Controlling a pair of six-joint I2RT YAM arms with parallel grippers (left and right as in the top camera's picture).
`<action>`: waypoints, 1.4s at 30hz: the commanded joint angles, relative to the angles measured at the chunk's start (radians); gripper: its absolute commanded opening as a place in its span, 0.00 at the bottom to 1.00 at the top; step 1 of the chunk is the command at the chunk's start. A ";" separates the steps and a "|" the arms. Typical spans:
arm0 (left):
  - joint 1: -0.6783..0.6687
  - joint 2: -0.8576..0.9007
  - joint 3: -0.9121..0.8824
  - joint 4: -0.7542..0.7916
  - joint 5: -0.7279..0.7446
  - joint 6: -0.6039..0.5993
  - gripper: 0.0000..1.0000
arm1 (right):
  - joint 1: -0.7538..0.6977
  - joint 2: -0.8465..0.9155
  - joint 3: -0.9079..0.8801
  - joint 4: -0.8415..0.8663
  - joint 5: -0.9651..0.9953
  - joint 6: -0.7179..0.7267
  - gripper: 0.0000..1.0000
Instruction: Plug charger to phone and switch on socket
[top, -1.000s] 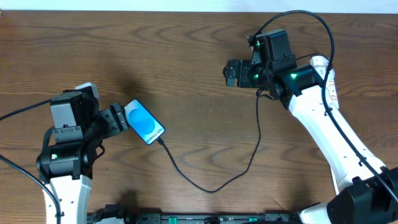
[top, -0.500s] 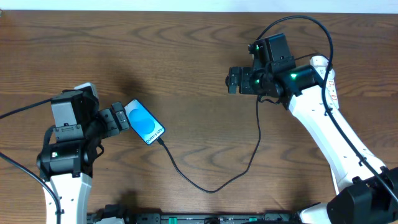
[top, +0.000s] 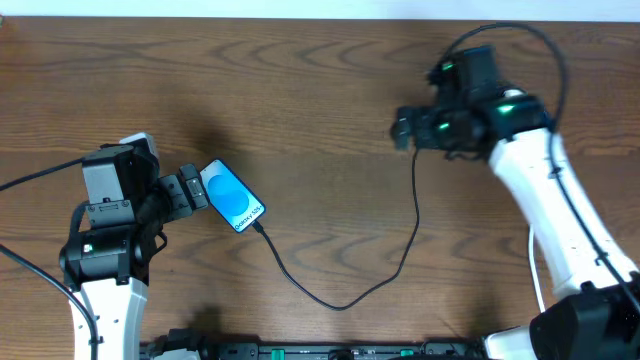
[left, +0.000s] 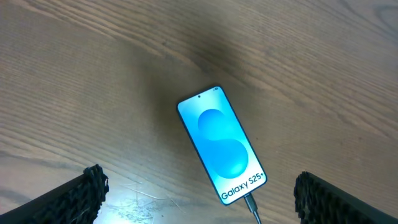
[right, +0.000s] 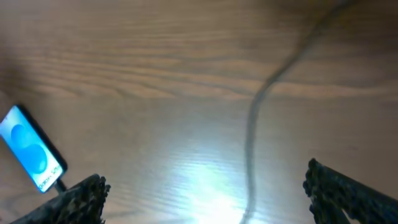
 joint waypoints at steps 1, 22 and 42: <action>-0.004 0.002 0.010 -0.004 -0.013 0.018 0.98 | -0.114 -0.014 0.090 -0.065 -0.074 -0.108 0.99; -0.004 0.002 0.010 -0.004 -0.013 0.018 0.98 | -0.697 0.019 0.217 -0.368 -0.253 -0.486 0.99; -0.004 0.002 0.010 -0.004 -0.013 0.018 0.98 | -0.720 0.470 0.674 -0.545 -0.262 -0.583 0.99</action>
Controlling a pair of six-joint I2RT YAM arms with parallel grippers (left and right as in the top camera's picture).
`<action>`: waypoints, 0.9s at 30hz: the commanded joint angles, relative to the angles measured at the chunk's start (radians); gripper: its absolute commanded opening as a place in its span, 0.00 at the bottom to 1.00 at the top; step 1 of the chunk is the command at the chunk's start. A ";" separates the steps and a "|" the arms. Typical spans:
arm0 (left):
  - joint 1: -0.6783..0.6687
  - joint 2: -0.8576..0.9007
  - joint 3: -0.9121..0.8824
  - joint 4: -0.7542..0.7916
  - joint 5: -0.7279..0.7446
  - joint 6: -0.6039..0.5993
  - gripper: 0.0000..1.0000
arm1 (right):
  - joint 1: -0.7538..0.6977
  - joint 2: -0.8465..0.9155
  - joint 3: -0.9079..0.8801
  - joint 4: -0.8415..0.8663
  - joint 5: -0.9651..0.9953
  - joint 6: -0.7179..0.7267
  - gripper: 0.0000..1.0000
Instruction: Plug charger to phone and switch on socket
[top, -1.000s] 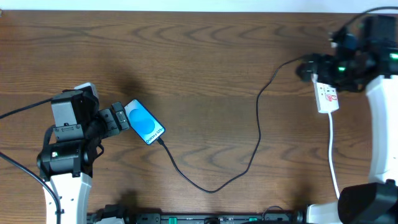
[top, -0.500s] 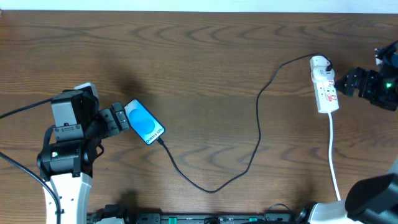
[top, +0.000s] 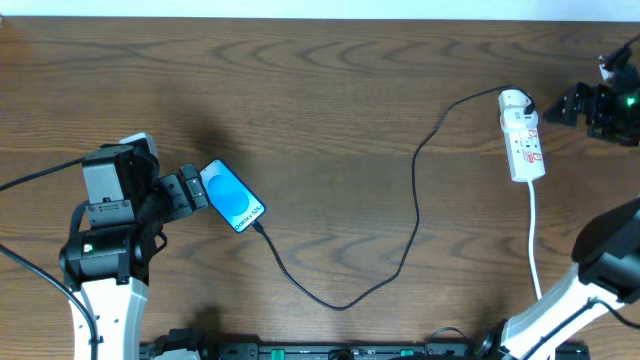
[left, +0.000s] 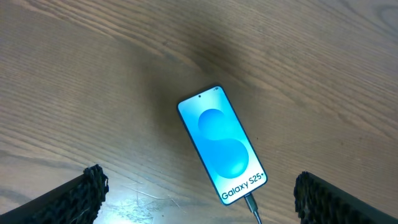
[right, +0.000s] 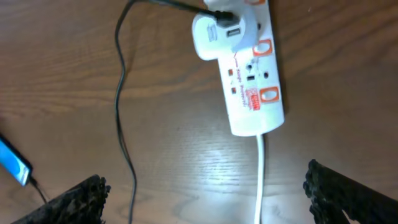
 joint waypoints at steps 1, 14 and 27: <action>-0.004 0.002 0.010 -0.003 -0.013 0.017 0.98 | -0.002 0.032 0.037 0.006 -0.022 -0.041 0.99; -0.004 0.002 0.010 -0.003 -0.013 0.017 0.98 | 0.027 0.074 0.037 0.066 -0.028 -0.205 0.99; -0.004 0.002 0.010 -0.003 -0.013 0.017 0.98 | 0.093 0.091 0.035 0.153 -0.028 -0.192 0.99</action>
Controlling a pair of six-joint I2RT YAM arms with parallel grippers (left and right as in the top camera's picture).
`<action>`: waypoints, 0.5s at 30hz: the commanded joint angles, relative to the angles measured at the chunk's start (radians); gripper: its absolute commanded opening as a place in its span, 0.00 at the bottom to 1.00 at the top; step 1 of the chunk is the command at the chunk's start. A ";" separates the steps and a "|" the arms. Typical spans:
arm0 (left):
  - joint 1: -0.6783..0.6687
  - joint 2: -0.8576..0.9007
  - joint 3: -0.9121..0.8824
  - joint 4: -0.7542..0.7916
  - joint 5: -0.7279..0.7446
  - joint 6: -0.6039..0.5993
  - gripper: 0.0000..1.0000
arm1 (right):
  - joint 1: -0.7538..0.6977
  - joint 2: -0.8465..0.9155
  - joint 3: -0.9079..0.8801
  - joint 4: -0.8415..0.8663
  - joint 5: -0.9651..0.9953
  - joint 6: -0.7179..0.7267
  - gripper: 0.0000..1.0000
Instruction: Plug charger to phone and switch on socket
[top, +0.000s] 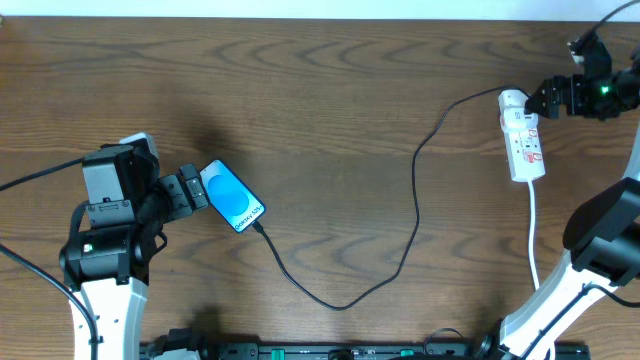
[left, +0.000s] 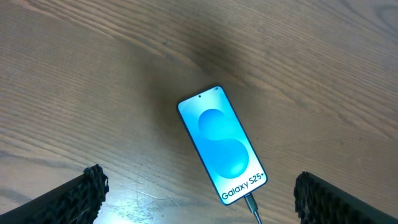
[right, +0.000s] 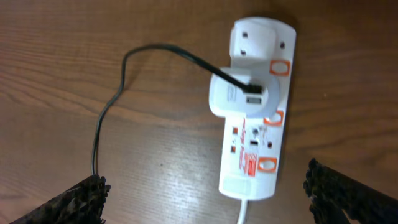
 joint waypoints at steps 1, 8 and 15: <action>-0.004 0.002 0.010 -0.003 -0.013 0.018 0.98 | 0.011 0.026 0.019 0.010 -0.015 0.002 0.99; -0.004 0.002 0.010 -0.003 -0.013 0.018 0.98 | 0.011 0.100 0.019 0.000 -0.015 0.006 0.99; -0.004 0.002 0.010 -0.003 -0.013 0.018 0.98 | 0.016 0.157 0.018 -0.003 -0.030 0.005 0.99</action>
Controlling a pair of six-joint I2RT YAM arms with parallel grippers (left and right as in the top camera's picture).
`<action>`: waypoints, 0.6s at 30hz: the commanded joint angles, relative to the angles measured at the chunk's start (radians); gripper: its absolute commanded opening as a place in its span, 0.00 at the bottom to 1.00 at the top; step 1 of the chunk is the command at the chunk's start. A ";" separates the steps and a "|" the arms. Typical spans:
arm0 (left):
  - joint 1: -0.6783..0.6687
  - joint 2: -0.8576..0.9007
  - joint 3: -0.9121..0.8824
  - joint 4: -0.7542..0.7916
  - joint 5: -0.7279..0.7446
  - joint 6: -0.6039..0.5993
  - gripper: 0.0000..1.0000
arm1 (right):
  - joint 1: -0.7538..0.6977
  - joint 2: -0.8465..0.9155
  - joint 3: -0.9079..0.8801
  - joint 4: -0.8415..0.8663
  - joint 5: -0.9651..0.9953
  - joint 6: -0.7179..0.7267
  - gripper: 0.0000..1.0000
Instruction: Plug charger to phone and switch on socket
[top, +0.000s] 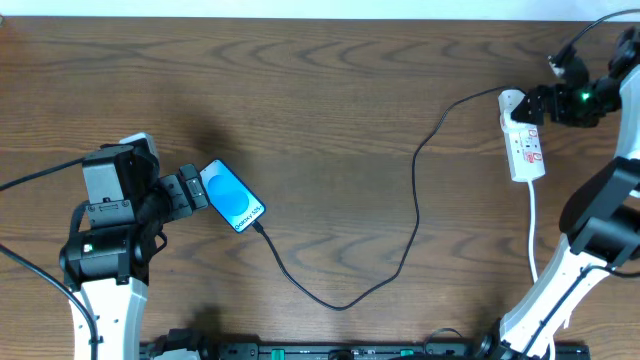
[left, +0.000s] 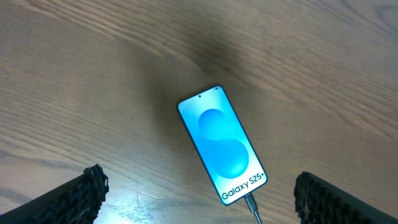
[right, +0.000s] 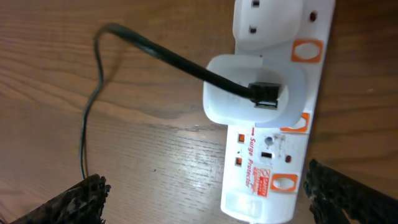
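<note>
The phone (top: 232, 197) lies face up with a lit blue screen (left: 222, 144) at the table's left. The black charger cable (top: 415, 190) is plugged into its lower end (left: 250, 204). The cable runs to a white adapter (right: 255, 96) seated in the white power strip (top: 522, 135), which has orange switches (right: 283, 182). My left gripper (left: 199, 205) is open, its fingers (left: 74, 199) wide on either side of the phone. Over the strip's far end, my right gripper (right: 208, 199) is open and holds nothing.
The strip's white lead (top: 535, 240) runs toward the table's front edge. The cable's slack loops across the table's middle (top: 340, 305). Bare wood (top: 320, 90) lies between the two arms.
My right gripper has come closer to the power strip, so the adapter and strip fill more of its wrist view. The left gripper, phone and cable have not moved.
At first my right arm was over the table's right middle, covering the strip. Then it was out at the far right edge, the strip showing. It then stood by the strip's far end, and now sits closer over it. The phone stayed plugged throughout.
</note>
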 joint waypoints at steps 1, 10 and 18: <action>-0.004 0.002 0.010 -0.003 -0.013 0.018 0.98 | 0.009 0.019 0.016 0.006 -0.023 0.005 0.99; -0.004 0.002 0.010 -0.003 -0.013 0.018 0.98 | 0.011 0.083 0.016 0.026 -0.023 0.020 0.99; -0.004 0.002 0.010 -0.003 -0.013 0.018 0.98 | 0.013 0.140 0.016 0.023 -0.023 0.029 0.99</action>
